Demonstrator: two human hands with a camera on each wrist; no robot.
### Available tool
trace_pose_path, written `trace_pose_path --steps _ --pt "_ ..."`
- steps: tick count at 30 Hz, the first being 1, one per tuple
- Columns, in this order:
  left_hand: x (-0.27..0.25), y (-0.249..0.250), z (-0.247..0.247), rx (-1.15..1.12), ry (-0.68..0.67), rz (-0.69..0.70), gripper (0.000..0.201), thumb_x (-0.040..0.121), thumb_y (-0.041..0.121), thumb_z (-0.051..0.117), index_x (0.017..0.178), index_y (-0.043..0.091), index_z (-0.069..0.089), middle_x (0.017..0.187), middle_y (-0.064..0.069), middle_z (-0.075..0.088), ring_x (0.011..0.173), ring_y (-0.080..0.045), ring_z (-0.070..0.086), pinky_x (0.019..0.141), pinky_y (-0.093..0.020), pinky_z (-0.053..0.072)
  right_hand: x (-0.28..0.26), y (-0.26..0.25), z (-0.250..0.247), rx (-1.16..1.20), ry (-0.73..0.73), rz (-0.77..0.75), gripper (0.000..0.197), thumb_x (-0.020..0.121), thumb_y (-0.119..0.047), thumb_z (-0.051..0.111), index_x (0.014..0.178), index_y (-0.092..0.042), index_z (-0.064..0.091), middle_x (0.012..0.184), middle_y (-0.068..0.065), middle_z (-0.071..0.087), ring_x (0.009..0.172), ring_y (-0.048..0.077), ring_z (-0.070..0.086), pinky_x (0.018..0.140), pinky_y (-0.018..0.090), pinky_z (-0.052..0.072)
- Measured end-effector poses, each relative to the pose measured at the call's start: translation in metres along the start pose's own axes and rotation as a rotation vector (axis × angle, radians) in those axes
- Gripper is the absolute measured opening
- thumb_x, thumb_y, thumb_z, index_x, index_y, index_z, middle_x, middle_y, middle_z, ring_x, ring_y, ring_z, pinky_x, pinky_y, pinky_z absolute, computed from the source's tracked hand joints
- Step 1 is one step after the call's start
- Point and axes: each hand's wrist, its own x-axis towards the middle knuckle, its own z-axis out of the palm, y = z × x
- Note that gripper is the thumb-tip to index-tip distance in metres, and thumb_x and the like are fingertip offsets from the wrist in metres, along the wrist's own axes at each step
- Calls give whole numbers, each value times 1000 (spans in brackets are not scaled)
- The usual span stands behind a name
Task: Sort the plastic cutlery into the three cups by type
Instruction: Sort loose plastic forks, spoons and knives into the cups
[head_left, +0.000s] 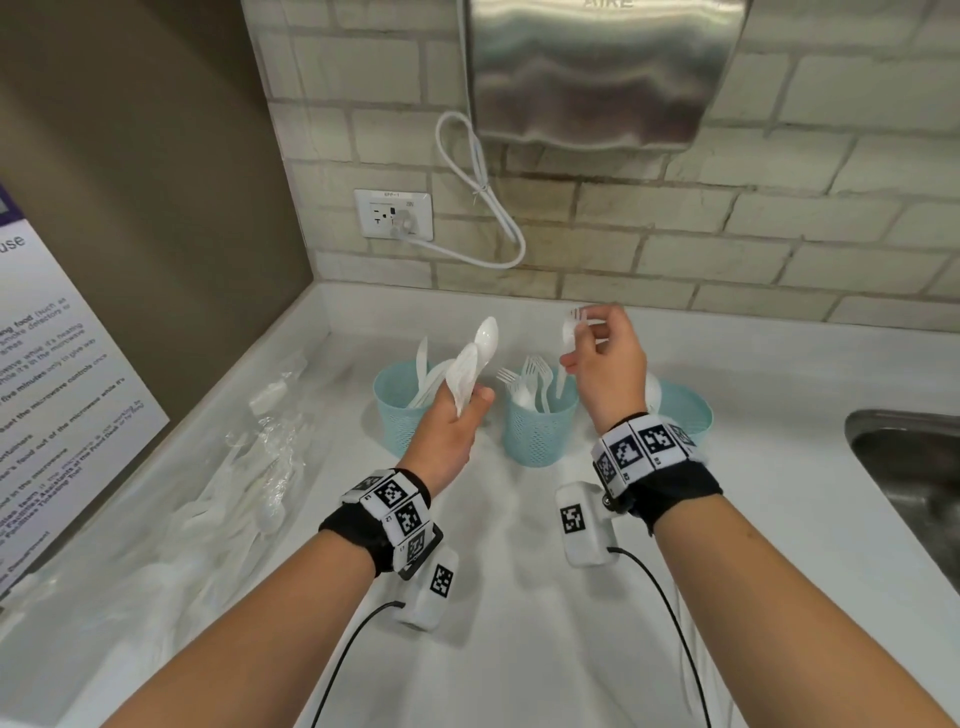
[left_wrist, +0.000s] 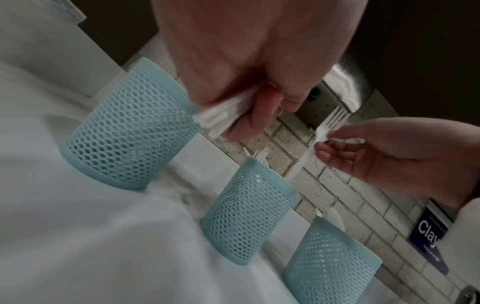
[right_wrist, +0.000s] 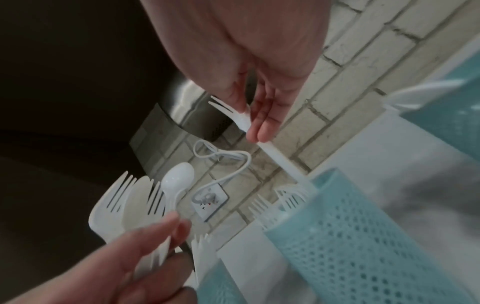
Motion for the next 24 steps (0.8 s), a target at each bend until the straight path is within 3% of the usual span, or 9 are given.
trace_pose_path --steps 3,6,8,9,12,15,19,22,24 --pt "3 -3 3 25 8 -1 7 98 30 44 102 25 43 75 8 41 61 -8 38 53 -22 32 -5 14 2 -35 -89 97 19 93 -11 46 104 -22 57 89 5 60 68 18 63 73 31 54" --pt "5 -7 6 90 36 36 19 98 32 42 103 15 34 76 7 40 65 -13 39 52 -26 31 -12 15 6 -161 -183 116 30 91 -15 50 120 -20 57 109 3 60 94 21 58 81 26 48" --pt "3 -3 9 140 63 84 17 100 28 40 98 15 29 73 6 40 63 -13 39 53 -28 31 -19 8 9 -143 -157 62 21 90 -25 55 109 -21 62 108 2 60 101 21 57 90 33 48" --pt "2 1 10 158 78 106 16 100 26 39 99 14 28 74 7 41 64 -11 40 56 -29 32 -24 1 11 -95 -164 52 17 90 -32 55 99 -19 63 102 2 62 96 19 58 89 34 48" --pt "2 6 13 190 94 146 15 100 23 38 106 13 27 88 6 49 81 -10 49 72 -24 38 -43 -17 16 66 -318 116 38 87 -50 56 79 -13 63 78 -2 64 68 8 55 68 19 45" --pt "6 -1 17 217 34 160 25 99 24 42 115 13 26 116 1 52 107 -12 55 91 -29 46 -55 -18 24 85 -365 87 25 81 -36 69 68 -19 56 68 -7 59 61 5 53 61 11 43" --pt "6 -1 19 178 75 120 27 96 21 50 111 16 28 114 0 49 108 -16 52 90 -28 42 -50 -19 24 141 -298 151 21 90 -18 59 72 -20 47 78 3 57 75 21 57 73 34 47" --pt "4 0 19 160 72 96 28 95 19 51 114 16 30 108 2 50 94 -13 52 83 -25 39 -44 -29 12 314 -186 126 12 97 -20 43 86 -21 43 85 6 63 82 20 60 74 30 46" --pt "4 -3 18 185 66 92 33 94 19 53 118 14 31 105 1 52 86 -14 53 80 -27 41 -40 -36 4 370 -126 60 13 100 -23 37 88 -28 40 76 0 62 79 18 61 77 32 47"
